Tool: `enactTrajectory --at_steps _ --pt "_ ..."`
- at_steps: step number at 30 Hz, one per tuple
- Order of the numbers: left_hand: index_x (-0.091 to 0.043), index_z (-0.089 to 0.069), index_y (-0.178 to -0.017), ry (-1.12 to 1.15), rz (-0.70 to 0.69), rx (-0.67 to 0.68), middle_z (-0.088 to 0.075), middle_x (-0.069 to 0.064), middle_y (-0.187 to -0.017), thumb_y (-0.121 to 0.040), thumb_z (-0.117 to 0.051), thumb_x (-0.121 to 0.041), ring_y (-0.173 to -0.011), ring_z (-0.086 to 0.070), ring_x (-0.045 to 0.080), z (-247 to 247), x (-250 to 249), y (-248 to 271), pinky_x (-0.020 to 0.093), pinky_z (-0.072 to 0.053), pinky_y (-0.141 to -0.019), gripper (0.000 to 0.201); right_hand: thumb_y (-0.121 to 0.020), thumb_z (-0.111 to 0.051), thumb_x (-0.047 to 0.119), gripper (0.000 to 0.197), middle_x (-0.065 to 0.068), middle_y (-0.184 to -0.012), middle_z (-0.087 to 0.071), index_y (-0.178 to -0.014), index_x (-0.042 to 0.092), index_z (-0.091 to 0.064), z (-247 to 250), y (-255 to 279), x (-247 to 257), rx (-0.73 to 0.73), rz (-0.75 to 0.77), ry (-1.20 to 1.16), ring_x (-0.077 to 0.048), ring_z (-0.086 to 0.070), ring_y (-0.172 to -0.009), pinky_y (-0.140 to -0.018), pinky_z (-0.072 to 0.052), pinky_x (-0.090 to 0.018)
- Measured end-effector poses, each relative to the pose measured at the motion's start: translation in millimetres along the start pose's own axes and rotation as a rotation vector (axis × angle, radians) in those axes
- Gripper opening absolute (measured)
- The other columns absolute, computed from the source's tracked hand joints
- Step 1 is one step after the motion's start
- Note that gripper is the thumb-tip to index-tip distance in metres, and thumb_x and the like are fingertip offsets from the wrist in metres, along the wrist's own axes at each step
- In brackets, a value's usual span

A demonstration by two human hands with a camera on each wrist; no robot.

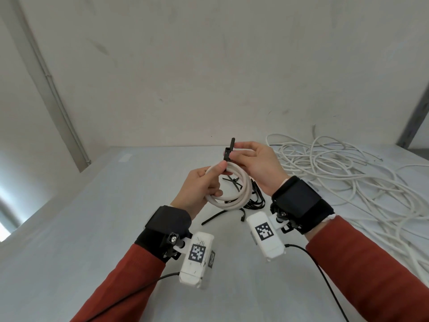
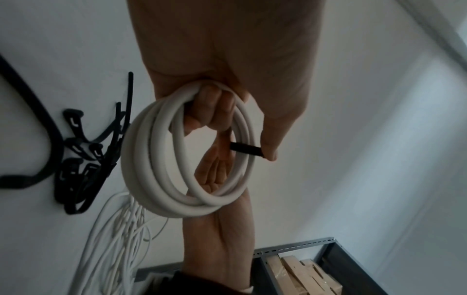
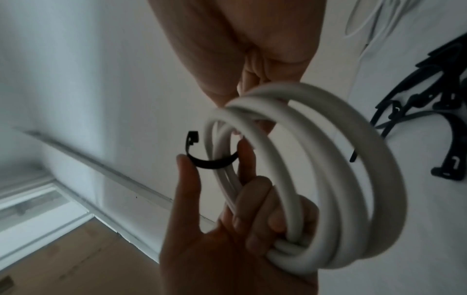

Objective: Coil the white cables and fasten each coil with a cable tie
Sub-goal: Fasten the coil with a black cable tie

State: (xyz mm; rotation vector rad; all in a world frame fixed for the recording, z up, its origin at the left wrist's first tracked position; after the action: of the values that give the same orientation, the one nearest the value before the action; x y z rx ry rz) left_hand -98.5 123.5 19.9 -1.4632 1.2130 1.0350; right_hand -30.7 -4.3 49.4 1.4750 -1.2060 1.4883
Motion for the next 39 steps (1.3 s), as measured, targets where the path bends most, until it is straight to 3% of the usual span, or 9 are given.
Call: enactTrajectory --at_steps 3,8,12,19,24,27,31,34,39 --pt "-0.009 -0.074 -0.077 0.062 0.011 -0.002 -0.012 -0.002 -0.056 -0.08 -0.063 -0.042 -0.051 -0.014 0.013 -1.5 -1.0 0.1 0.024 -0.032 -0.053 0.034 -0.081 -0.072 0.002 0.016 -0.012 -0.087 -0.074 -0.093 0.01 -0.067 -2.6 3.5 7.4 -0.025 0.117 0.095 -0.019 -0.07 -0.072 -0.067 -0.057 -0.026" --pt "-0.004 -0.071 -0.08 0.152 0.024 -0.008 -0.011 -0.002 -0.055 -0.079 -0.061 -0.047 -0.051 -0.013 0.013 -1.2 -2.2 -1.1 0.021 -0.035 -0.05 0.044 -0.078 -0.075 0.004 0.013 -0.005 -0.083 -0.074 -0.082 0.016 -0.072 -2.5 5.7 15.3 -0.041 0.292 0.253 -0.015 -0.07 -0.072 -0.073 -0.058 -0.028" --pt "-0.005 -0.073 -0.08 0.169 0.024 -0.014 -0.007 0.0 -0.059 -0.078 -0.062 -0.051 -0.049 -0.014 0.011 -1.5 -2.1 -2.9 0.021 -0.035 -0.051 0.048 -0.079 -0.074 0.005 0.012 -0.002 -0.081 -0.074 -0.081 0.018 -0.074 -1.2 5.9 15.6 -0.048 0.329 0.308 -0.016 -0.072 -0.073 -0.075 -0.059 -0.032" --pt "-0.003 -0.07 -0.083 0.141 0.044 -0.026 -0.007 0.0 -0.06 -0.078 -0.06 -0.052 -0.047 -0.016 0.01 -3.3 -3.6 -2.5 0.021 -0.036 -0.052 0.051 -0.08 -0.073 0.005 0.017 0.003 -0.078 -0.074 -0.078 0.021 -0.074 -1.1 11.6 21.2 -0.038 0.4 0.342 -0.011 -0.072 -0.07 -0.071 -0.057 -0.024" --pt "-0.002 -0.06 -0.089 0.131 0.104 0.014 -0.033 -0.011 -0.043 -0.081 -0.06 -0.05 -0.045 -0.017 0.009 -4.6 -7.7 -1.2 0.022 -0.032 -0.052 0.049 -0.081 -0.072 0.005 0.017 0.003 -0.076 -0.074 -0.081 0.022 -0.076 0.4 14.8 19.2 -0.045 0.492 0.373 -0.015 -0.072 -0.069 -0.073 -0.059 -0.032" --pt "-0.005 -0.056 -0.089 0.129 0.13 0.042 -0.042 -0.009 -0.041 -0.081 -0.054 -0.049 -0.046 -0.016 0.009 -6.4 -11.2 0.0 0.023 -0.031 -0.052 0.045 -0.082 -0.072 0.006 0.016 0.004 -0.076 -0.074 -0.083 0.021 -0.076 0.0 16.1 18.1 -0.046 0.539 0.394 -0.015 -0.071 -0.068 -0.07 -0.059 -0.031" --pt "-0.005 -0.061 -0.082 0.139 0.179 0.055 -0.022 -0.006 -0.047 -0.078 -0.06 -0.05 -0.05 -0.012 0.014 -5.1 -11.7 -1.5 0.023 -0.034 -0.05 0.045 -0.083 -0.07 0.003 0.015 0.007 -0.081 -0.072 -0.087 0.017 -0.077 0.7 17.9 19.7 -0.056 0.654 0.428 -0.009 -0.068 -0.071 -0.069 -0.055 -0.019" --pt "-0.006 -0.066 -0.076 0.131 0.192 0.067 -0.01 -0.001 -0.056 -0.075 -0.058 -0.047 -0.048 -0.013 0.014 -5.8 -13.3 -1.1 0.024 -0.036 -0.049 0.042 -0.084 -0.068 0.001 0.017 0.006 -0.081 -0.071 -0.088 0.015 -0.076 0.7 19.0 19.0 -0.049 0.722 0.451 -0.008 -0.068 -0.074 -0.071 -0.055 -0.022" --pt "-0.003 -0.063 -0.081 0.112 0.189 0.082 -0.01 0.0 -0.057 -0.074 -0.056 -0.046 -0.051 -0.011 0.015 -7.0 -18.2 0.9 0.024 -0.036 -0.05 0.044 -0.084 -0.067 0.001 0.014 0.0 -0.08 -0.071 -0.088 0.01 -0.077 0.6 20.9 20.4 -0.054 0.836 0.45 -0.008 -0.067 -0.074 -0.069 -0.054 -0.023"
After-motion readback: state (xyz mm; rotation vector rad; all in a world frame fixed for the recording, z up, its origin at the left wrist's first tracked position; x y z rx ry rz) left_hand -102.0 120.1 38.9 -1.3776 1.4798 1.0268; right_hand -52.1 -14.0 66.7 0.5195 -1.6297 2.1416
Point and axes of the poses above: each hand's wrist, its own y-axis away from the middle knuckle, its own z-axis out of the back of the hand, x = y × z, the point moved 3 cm from there along -y, towards the middle knuckle
